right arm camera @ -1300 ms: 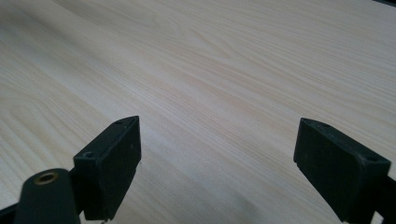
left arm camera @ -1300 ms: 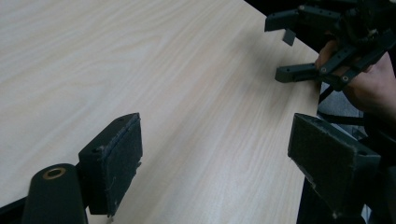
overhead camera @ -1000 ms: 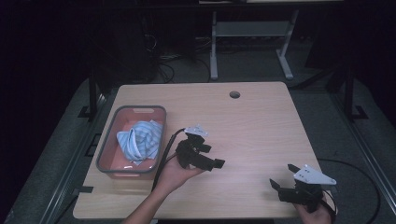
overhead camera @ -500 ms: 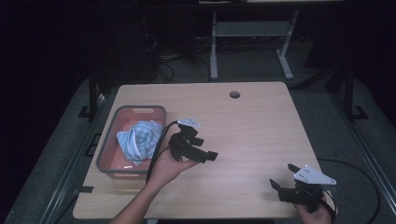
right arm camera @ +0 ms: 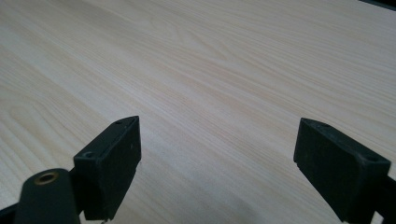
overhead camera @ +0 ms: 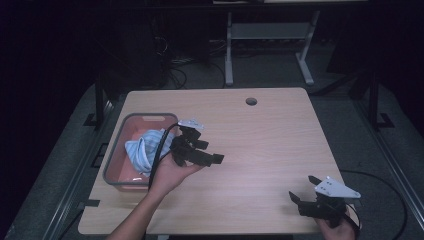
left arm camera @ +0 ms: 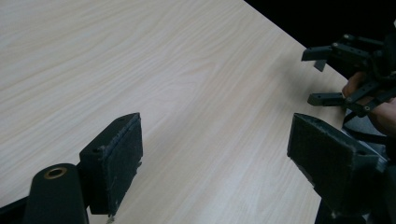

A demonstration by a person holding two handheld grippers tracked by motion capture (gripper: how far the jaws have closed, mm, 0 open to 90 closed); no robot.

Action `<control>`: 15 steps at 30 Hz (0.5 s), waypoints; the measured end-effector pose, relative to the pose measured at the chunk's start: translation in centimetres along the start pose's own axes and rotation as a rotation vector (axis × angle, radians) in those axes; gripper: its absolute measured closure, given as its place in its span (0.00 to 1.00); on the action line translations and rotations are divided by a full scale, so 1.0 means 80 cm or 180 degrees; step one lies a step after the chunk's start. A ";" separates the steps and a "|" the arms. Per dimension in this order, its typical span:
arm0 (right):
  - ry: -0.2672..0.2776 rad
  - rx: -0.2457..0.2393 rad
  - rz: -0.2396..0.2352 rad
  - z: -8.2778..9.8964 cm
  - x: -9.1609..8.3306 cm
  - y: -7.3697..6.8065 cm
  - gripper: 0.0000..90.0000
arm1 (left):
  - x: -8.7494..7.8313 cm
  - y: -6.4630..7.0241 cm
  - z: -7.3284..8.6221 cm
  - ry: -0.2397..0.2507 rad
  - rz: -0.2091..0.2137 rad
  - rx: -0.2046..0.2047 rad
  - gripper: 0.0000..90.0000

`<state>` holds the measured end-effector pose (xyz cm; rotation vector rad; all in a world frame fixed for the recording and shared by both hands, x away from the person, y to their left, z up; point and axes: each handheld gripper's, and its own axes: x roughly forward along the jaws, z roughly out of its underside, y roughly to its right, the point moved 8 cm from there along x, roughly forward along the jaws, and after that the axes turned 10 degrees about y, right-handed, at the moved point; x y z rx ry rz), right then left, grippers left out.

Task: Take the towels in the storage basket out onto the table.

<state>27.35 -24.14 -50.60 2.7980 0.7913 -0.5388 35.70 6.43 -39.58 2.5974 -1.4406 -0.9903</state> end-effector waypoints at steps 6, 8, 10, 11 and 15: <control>-0.0004 0.0005 0.0005 0.000 0.000 0.000 0.16 | -0.012 -0.012 -0.004 0.0055 -0.0080 -0.0062 0.20; -0.0003 -0.0005 0.0005 0.000 0.000 0.001 0.16 | -0.016 -0.016 -0.005 0.0059 -0.0105 -0.0068 0.20; -0.0004 0.0008 0.0008 0.000 0.000 0.000 0.16 | -0.019 -0.019 -0.005 0.0063 -0.0127 -0.0079 0.20; -0.0005 0.0010 0.0007 0.000 0.000 0.000 0.16 | -0.020 -0.021 -0.006 0.0078 -0.0145 -0.0092 0.20; -0.0008 0.0001 0.0009 0.000 0.000 0.001 0.16 | -0.025 -0.028 -0.006 0.0086 -0.0190 -0.0107 0.20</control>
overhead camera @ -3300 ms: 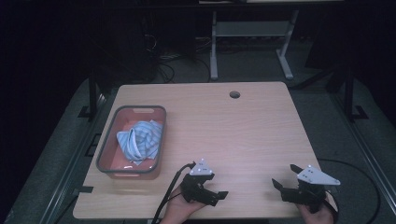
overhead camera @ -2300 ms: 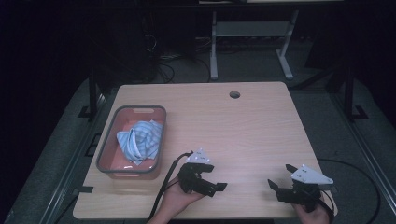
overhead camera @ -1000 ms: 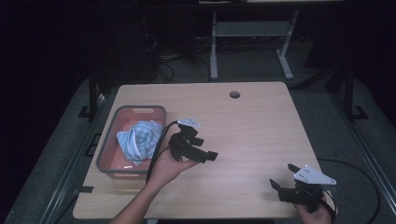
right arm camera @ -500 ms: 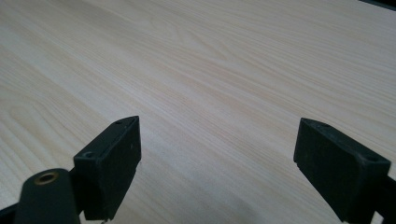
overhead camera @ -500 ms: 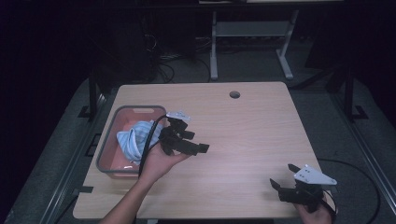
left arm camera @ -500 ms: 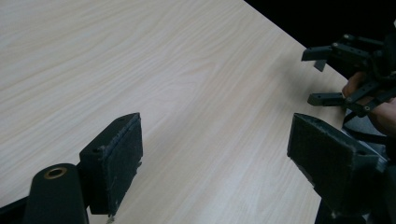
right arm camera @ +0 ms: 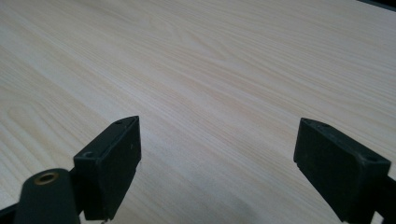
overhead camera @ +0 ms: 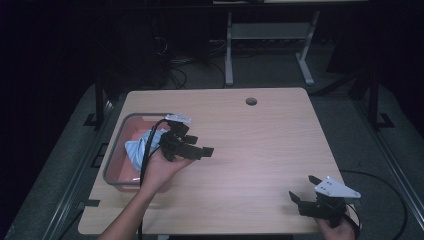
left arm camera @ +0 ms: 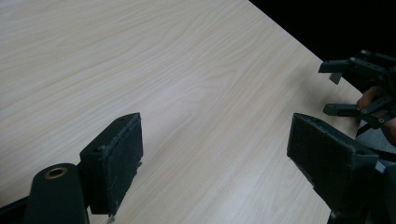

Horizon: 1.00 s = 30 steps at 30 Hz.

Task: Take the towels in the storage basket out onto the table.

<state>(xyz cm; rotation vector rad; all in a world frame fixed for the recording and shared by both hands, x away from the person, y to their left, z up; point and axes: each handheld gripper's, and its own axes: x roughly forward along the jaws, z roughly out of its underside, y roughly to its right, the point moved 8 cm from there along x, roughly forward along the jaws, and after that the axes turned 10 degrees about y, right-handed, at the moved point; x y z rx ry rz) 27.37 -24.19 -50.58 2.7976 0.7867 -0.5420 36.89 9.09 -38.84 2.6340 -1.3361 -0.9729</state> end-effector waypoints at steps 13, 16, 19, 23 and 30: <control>0.0012 0.0008 0.0025 0.000 -0.001 0.003 0.16 | -0.018 -0.021 -0.002 0.0039 -0.0171 -0.0087 0.20; 0.0011 0.0006 0.0018 0.000 0.000 0.003 0.16 | -0.024 -0.028 -0.002 0.0055 -0.0217 -0.0108 0.20; 0.0007 0.0025 0.0019 0.000 0.000 0.003 0.16 | -0.028 -0.034 -0.001 0.0060 -0.0256 -0.0126 0.20; 0.0008 0.0008 0.0015 0.000 0.000 0.003 0.16 | -0.034 -0.041 0.000 0.0084 -0.0337 -0.0136 0.20; -0.0007 0.0002 0.0006 0.000 0.001 0.002 0.16 | -0.043 -0.054 0.003 0.0097 -0.0443 -0.0169 0.20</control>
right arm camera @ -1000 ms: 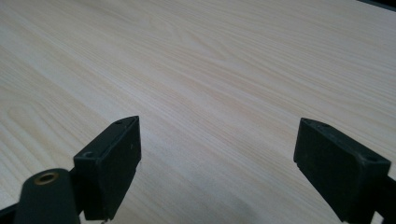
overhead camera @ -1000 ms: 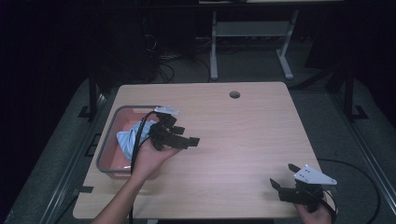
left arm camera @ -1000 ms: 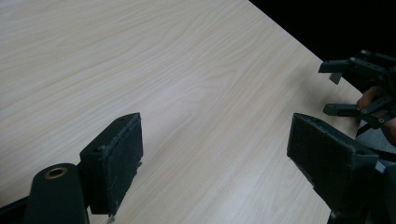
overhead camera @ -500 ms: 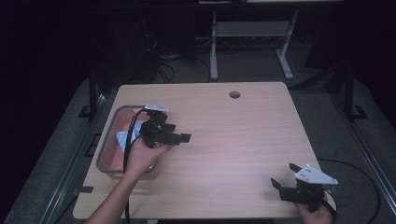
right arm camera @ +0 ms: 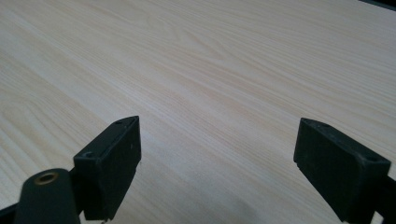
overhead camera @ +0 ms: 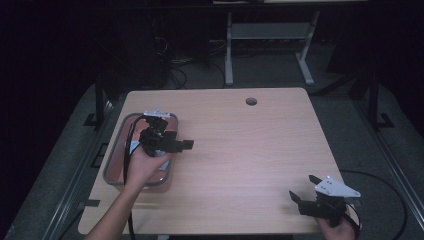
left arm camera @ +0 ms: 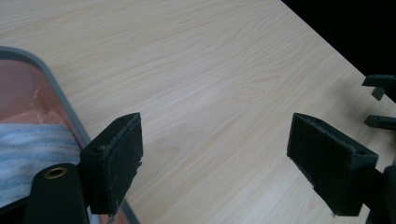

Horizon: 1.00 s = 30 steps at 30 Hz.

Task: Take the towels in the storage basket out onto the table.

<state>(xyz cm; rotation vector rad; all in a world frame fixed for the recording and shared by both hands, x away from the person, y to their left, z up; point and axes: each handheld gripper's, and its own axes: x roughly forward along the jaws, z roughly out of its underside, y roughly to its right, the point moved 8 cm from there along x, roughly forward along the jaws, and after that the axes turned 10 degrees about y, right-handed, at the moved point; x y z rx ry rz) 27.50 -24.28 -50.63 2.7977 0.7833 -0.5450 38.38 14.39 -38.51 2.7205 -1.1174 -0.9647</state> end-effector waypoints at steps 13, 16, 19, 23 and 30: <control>-0.0005 -0.0009 0.0005 0.000 0.000 0.000 0.16 | -0.023 -0.033 0.007 0.0060 -0.0261 -0.0098 0.23; 0.0001 0.0017 0.0008 0.000 0.000 0.000 0.16 | -0.030 -0.047 0.010 0.0105 -0.0370 -0.0177 0.24; -0.0007 0.0015 0.0014 0.001 0.000 0.000 0.16 | -0.037 -0.063 0.016 0.0095 -0.0484 -0.0244 0.24; -0.0011 0.0013 0.0011 0.001 0.001 0.000 0.16 | -0.044 -0.080 0.025 0.0084 -0.0586 -0.0317 0.24; -0.0025 0.0003 0.0007 0.001 0.001 -0.001 0.16 | -0.052 -0.107 0.039 0.0070 -0.0763 -0.0438 0.24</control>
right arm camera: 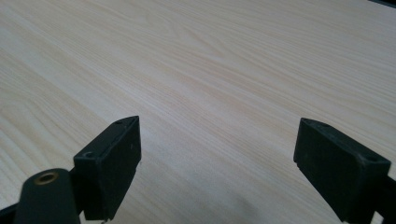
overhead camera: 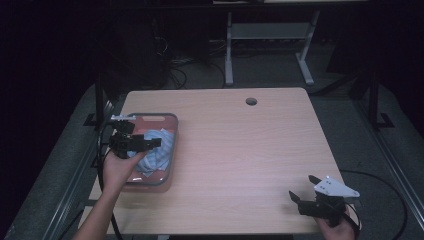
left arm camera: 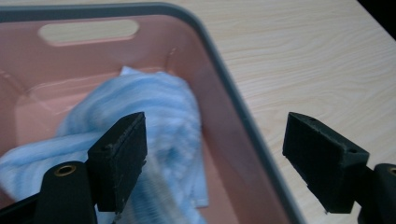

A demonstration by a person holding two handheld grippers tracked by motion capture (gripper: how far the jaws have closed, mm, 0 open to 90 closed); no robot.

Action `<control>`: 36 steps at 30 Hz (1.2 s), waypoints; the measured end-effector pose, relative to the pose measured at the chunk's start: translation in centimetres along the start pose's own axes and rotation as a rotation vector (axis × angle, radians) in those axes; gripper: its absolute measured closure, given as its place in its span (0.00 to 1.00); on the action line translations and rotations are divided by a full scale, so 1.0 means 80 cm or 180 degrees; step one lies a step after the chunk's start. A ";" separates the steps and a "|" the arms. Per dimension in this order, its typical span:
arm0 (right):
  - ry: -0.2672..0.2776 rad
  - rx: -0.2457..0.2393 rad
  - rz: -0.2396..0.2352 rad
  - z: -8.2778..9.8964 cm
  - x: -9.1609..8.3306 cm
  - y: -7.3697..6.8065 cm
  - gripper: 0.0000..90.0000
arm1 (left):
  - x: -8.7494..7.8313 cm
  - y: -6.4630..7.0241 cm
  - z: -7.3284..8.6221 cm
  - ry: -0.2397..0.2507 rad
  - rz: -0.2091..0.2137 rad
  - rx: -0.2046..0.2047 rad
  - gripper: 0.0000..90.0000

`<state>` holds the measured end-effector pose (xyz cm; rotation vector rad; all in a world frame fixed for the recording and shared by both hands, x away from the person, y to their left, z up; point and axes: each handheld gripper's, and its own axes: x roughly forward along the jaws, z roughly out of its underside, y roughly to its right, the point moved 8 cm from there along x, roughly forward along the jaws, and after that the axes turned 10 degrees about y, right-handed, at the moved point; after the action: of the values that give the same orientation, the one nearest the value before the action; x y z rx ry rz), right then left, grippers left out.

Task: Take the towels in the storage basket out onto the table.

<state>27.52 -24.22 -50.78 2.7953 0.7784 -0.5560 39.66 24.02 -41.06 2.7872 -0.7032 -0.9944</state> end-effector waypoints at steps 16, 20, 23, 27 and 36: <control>0.0001 -0.0004 -0.0004 0.000 0.000 0.000 0.16 | 0.012 -0.041 0.025 -0.0216 -0.0289 -0.0109 0.28; -0.0004 -0.0012 -0.0009 0.000 0.000 0.000 0.16 | 0.021 -0.044 0.031 -0.0359 -0.0346 -0.0094 0.32; -0.0005 -0.0009 -0.0009 0.000 0.000 -0.001 0.16 | 0.029 -0.045 0.036 -0.0494 -0.0387 -0.0075 0.32; 0.0004 -0.0009 -0.0014 0.000 -0.001 0.000 0.16 | 0.038 -0.046 0.041 -0.0674 -0.0456 0.0016 0.36; 0.0012 -0.0002 -0.0014 0.000 -0.001 0.001 0.16 | 0.051 -0.050 0.052 -0.0965 -0.0615 0.0127 0.54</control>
<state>27.51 -24.29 -50.77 2.7957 0.7855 -0.5511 41.41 26.01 -47.60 2.8097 -0.4926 -1.4767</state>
